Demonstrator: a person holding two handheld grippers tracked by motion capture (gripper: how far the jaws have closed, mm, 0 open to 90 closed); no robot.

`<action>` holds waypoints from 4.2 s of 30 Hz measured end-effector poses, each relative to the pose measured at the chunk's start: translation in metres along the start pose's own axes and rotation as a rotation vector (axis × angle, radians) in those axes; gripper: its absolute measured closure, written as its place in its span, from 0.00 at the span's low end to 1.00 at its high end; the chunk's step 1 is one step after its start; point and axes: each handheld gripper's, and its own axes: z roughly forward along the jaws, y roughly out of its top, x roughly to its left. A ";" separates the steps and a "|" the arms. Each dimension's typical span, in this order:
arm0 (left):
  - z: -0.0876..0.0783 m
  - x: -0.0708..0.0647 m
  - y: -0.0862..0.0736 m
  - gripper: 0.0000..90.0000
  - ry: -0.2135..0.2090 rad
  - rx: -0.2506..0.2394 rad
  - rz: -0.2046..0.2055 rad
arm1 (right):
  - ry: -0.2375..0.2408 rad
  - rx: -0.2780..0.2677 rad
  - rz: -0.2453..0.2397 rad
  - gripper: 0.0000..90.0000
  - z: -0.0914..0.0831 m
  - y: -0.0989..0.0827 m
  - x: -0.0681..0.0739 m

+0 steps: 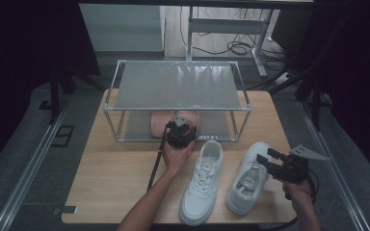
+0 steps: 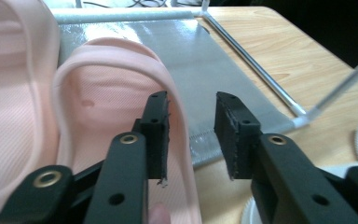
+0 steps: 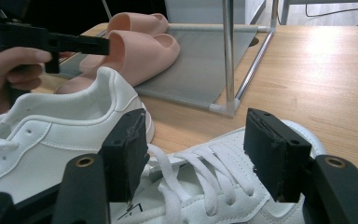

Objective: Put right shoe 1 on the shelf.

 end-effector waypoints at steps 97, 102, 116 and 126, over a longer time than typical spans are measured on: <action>-0.023 0.016 -0.062 1.00 -0.102 0.175 0.244 | -0.006 0.008 0.001 0.44 0.003 -0.002 0.001; -0.017 0.017 -0.060 1.00 -0.086 0.171 0.231 | -0.005 0.010 0.000 0.44 0.002 -0.002 0.001; -0.003 0.025 -0.050 1.00 -0.059 0.170 0.191 | -0.006 0.007 0.000 0.44 0.001 -0.001 0.001; 0.008 0.026 -0.042 1.00 -0.044 0.186 0.181 | -0.008 0.005 0.003 0.45 0.001 -0.001 0.000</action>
